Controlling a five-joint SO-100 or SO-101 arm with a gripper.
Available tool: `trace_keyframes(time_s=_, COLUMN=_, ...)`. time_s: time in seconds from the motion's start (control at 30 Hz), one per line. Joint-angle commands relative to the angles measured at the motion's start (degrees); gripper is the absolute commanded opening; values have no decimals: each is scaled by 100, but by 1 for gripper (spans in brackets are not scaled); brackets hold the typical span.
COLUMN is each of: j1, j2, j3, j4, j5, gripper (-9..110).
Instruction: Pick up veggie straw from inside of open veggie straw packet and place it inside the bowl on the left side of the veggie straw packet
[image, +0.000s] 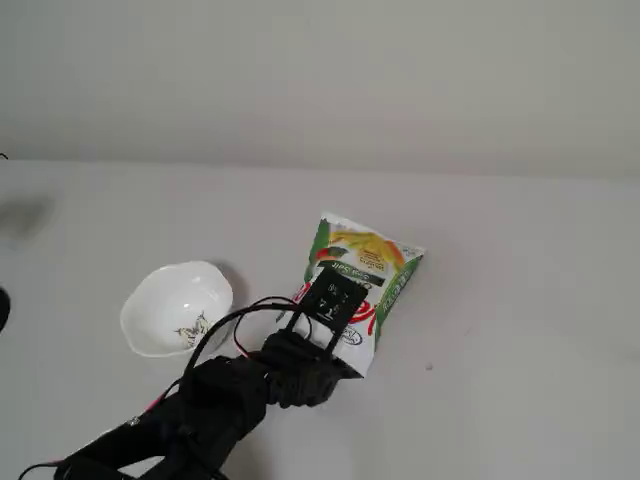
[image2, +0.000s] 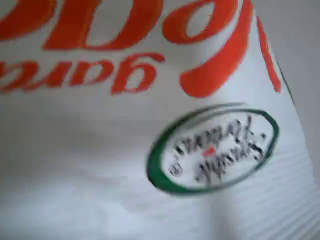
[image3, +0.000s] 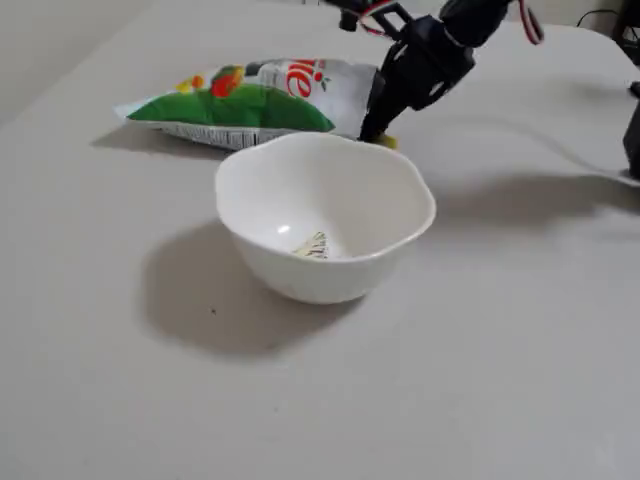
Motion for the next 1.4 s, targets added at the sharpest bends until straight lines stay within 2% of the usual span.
trace_keyframes(time_s=0.0, j1=-35, j2=853, j3=-334, j4=729, j5=-53, gripper=0)
trace_keyframes(time_s=0.33, j1=-290, j2=2689, j3=-308, j4=3173, j5=-211, gripper=0)
trace_keyframes(time_s=0.47, j1=-940, j2=3735, j3=-360, j4=4166, j5=26, gripper=0)
trace_keyframes(time_s=0.63, j1=-2118, j2=4562, j3=-905, j4=4878, j5=800, gripper=0)
trace_keyframes(time_s=0.9, j1=-3234, j2=2619, j3=-2637, j4=4465, j5=1635, gripper=0)
trace_keyframes(time_s=1.13, j1=-3551, j2=255, j3=-3911, j4=3727, j5=1811, gripper=1)
trace_keyframes(time_s=1.33, j1=-3507, j2=-1011, j3=-4570, j4=3349, j5=1872, gripper=9)
trace_keyframes(time_s=1.37, j1=-3472, j2=-1099, j3=-4614, j4=3349, j5=1872, gripper=14)
